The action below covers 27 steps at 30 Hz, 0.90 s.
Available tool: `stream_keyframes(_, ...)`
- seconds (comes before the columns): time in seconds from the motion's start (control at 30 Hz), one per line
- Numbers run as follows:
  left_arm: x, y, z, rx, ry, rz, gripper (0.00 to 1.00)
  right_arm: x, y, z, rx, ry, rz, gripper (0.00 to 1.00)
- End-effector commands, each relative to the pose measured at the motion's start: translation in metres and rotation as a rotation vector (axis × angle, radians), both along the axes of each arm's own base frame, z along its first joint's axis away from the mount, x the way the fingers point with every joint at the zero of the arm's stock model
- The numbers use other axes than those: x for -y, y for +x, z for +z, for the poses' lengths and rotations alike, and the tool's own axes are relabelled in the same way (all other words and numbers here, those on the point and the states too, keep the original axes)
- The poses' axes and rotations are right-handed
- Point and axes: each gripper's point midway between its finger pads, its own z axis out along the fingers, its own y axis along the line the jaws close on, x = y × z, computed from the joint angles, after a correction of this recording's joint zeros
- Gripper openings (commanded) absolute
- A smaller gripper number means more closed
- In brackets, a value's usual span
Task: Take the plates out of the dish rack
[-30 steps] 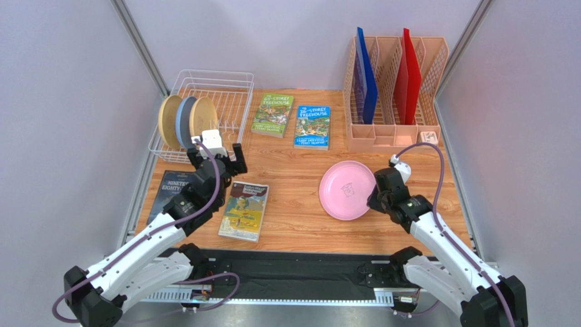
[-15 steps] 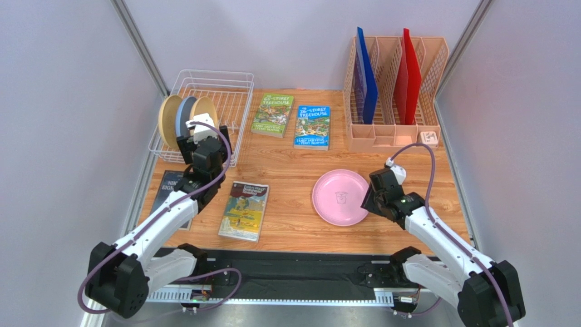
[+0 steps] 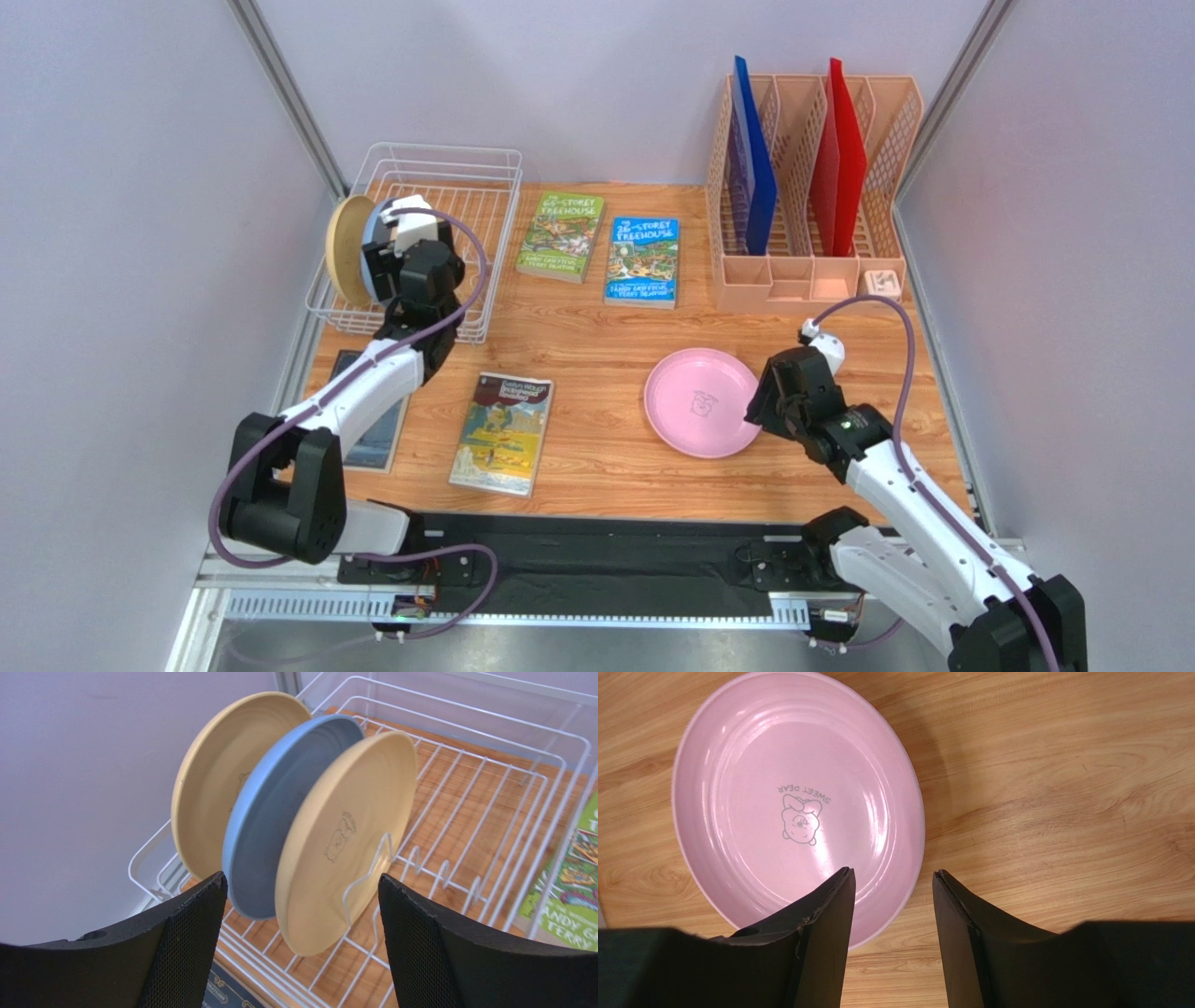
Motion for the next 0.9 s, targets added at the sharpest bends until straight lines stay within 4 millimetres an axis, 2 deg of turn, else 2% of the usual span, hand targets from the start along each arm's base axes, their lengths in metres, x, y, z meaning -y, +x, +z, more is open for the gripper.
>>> stream_keyframes(0.0,-0.005,0.025,0.011,0.064,-0.071,0.001,0.82,-0.004,0.016,0.029,0.084,-0.006,0.036,0.5)
stream_keyframes(0.2,-0.013,0.048,-0.011,0.012,-0.058,0.038,0.81,-0.004,0.031,0.035,0.067,-0.064,0.055,0.5)
stream_keyframes(0.23,-0.016,0.053,-0.016,-0.005,-0.065,0.039,0.81,-0.006,0.033,0.032,0.045,-0.073,0.061,0.5)
stream_keyframes(0.43,-0.028,0.059,-0.023,-0.01,-0.074,0.069,0.74,-0.014,0.042,0.03,0.017,-0.072,0.084,0.5)
stream_keyframes(0.53,-0.03,0.06,-0.023,-0.018,-0.057,0.075,0.6,-0.013,0.042,0.026,0.006,-0.079,0.082,0.5)
stream_keyframes(0.57,-0.031,0.059,-0.023,-0.022,-0.051,0.077,0.44,-0.013,0.043,0.025,0.004,-0.083,0.084,0.5)
stream_keyframes(0.63,-0.032,0.055,-0.023,-0.024,-0.044,0.079,0.33,-0.014,0.044,0.026,0.005,-0.083,0.086,0.5)
stream_keyframes(0.67,-0.033,0.054,-0.024,-0.026,-0.044,0.079,0.19,-0.014,0.045,0.025,0.001,-0.085,0.083,0.5)
stream_keyframes(0.77,-0.031,0.05,-0.019,-0.024,-0.044,0.065,0.0,-0.014,0.048,0.024,-0.005,-0.092,0.082,0.5)
stream_keyframes(0.87,-0.031,0.045,-0.01,-0.009,-0.05,0.064,0.0,-0.016,0.049,0.024,-0.017,-0.092,0.09,0.49)
